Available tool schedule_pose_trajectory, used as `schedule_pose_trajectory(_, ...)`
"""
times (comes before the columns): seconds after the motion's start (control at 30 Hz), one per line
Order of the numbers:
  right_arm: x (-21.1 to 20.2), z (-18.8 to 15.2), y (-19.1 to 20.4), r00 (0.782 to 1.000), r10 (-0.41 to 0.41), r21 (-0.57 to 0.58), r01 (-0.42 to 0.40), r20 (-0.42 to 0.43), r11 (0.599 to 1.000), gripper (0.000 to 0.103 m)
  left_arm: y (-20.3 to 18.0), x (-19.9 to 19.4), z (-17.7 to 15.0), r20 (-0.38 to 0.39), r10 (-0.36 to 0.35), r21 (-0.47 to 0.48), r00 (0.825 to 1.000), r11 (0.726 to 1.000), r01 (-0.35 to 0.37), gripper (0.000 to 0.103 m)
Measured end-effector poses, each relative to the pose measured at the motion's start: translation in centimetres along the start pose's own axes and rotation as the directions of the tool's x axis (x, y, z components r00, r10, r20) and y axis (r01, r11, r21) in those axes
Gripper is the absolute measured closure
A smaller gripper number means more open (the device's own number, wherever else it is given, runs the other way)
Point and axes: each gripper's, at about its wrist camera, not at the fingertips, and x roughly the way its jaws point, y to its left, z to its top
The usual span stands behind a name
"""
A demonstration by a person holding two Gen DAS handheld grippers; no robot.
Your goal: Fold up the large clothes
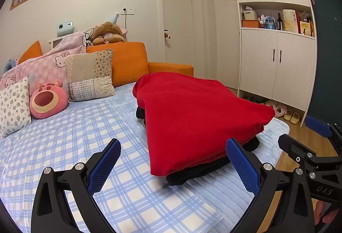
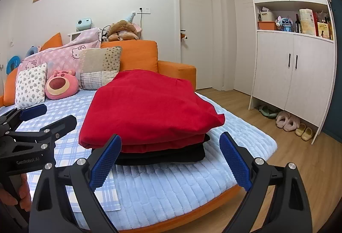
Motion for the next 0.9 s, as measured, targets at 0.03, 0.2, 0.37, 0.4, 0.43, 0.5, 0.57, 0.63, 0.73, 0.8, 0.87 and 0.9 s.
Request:
schedule_pose_trajectory(0.03,-0.1,0.0,0.0,1.000,-0.002,-0.001,0.002,0.002,1.000,0.011,-0.1,0.0,0.0,0.003,-0.003,-0.005,1.000,1.000,0.003,0.003)
schedule_pose_trajectory(0.2,0.0,-0.1,-0.1,1.000,0.001,0.001,-0.001,0.006,1.000,0.011,-0.4,0.0,0.1,0.006,0.003,0.002,1.000,1.000,-0.003,0.003)
schedule_pose_trajectory(0.37,0.1,-0.1,-0.2,1.000,0.005,0.001,-0.005,0.006,1.000,0.011,-0.6,0.1,0.3,0.006,0.017,0.005,1.000,1.000,-0.017,0.003)
schedule_pose_trajectory(0.4,0.1,-0.1,-0.2,1.000,0.006,0.001,-0.006,0.005,1.000,0.011,-0.6,0.1,0.3,0.007,0.020,0.008,1.000,1.000,-0.020,0.003)
schedule_pose_trajectory(0.43,0.2,-0.1,-0.2,1.000,0.006,0.001,-0.006,0.004,1.000,0.011,-0.7,0.1,0.3,0.009,0.026,0.010,1.000,1.000,-0.026,0.003)
schedule_pose_trajectory(0.5,0.1,-0.1,-0.1,1.000,0.002,-0.002,-0.002,0.006,1.000,0.011,-0.8,0.2,0.3,0.008,0.032,0.011,0.999,0.999,-0.032,0.003)
schedule_pose_trajectory(0.57,0.2,0.0,-0.1,1.000,0.002,-0.006,-0.002,0.006,1.000,0.011,-0.8,0.3,0.3,0.003,0.027,0.000,1.000,1.000,-0.027,0.003)
schedule_pose_trajectory(0.63,0.3,0.0,-0.1,1.000,0.003,-0.009,-0.003,0.002,1.000,0.011,-0.9,0.6,0.2,-0.003,0.028,-0.009,1.000,1.000,-0.028,0.003)
schedule_pose_trajectory(0.73,0.5,0.1,-0.1,1.000,0.002,-0.010,-0.002,-0.003,1.000,0.011,-1.1,0.8,0.1,-0.010,0.029,0.000,1.000,1.000,-0.029,0.003)
schedule_pose_trajectory(0.8,0.5,0.1,-0.1,1.000,0.002,-0.007,-0.002,-0.003,1.000,0.011,-1.3,1.0,0.0,-0.017,0.029,0.010,0.999,1.000,-0.029,0.003)
schedule_pose_trajectory(0.87,0.6,0.1,-0.1,1.000,0.002,-0.004,-0.002,-0.005,1.000,0.011,-1.4,1.2,-0.1,-0.024,0.020,0.012,1.000,1.000,-0.019,0.003)
schedule_pose_trajectory(0.9,0.6,0.0,-0.2,1.000,0.002,-0.004,-0.002,-0.004,1.000,0.011,-1.4,1.2,-0.1,-0.024,0.018,0.012,1.000,1.000,-0.018,0.003)
